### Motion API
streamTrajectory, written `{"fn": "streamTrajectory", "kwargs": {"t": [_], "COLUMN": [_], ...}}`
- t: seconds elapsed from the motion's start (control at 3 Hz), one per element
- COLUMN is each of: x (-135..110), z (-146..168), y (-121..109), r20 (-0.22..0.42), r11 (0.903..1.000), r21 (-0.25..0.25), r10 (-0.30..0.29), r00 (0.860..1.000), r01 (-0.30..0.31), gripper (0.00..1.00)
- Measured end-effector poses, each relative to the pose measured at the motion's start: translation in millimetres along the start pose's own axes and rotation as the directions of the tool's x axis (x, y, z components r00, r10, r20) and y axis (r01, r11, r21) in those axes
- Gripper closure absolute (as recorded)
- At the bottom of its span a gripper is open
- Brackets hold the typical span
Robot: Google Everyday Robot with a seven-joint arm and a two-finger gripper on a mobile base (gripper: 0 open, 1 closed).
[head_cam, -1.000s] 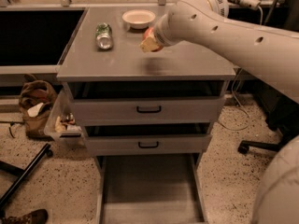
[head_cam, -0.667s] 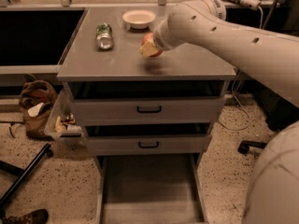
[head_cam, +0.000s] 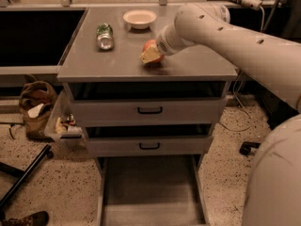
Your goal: Pick apple from bottom drawer and place on counter
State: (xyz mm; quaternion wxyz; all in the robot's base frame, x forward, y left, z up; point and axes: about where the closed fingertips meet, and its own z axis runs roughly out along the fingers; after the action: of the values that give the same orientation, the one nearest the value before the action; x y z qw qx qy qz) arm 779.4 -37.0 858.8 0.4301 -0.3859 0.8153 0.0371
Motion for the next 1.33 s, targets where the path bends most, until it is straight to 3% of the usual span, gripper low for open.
{"fn": "streamTrajectory", "kwargs": {"t": [0.33,0.67,1.33], "x": [1.4,-0.5,-0.6], "z": [0.2,-1.4,-1.4], "y": [1.0,0.3,0.3], "r20": [-0.004,-0.004,-0.004], "r11": [0.9999,0.9999,0.9999], "r21": [-0.016,-0.016,-0.016], "r10": [0.004,0.004,0.004], "r00": [1.0,1.0,1.0], "r01": [-0.004,-0.004,-0.004], "gripper": [1.0,0.84,0.37]}}
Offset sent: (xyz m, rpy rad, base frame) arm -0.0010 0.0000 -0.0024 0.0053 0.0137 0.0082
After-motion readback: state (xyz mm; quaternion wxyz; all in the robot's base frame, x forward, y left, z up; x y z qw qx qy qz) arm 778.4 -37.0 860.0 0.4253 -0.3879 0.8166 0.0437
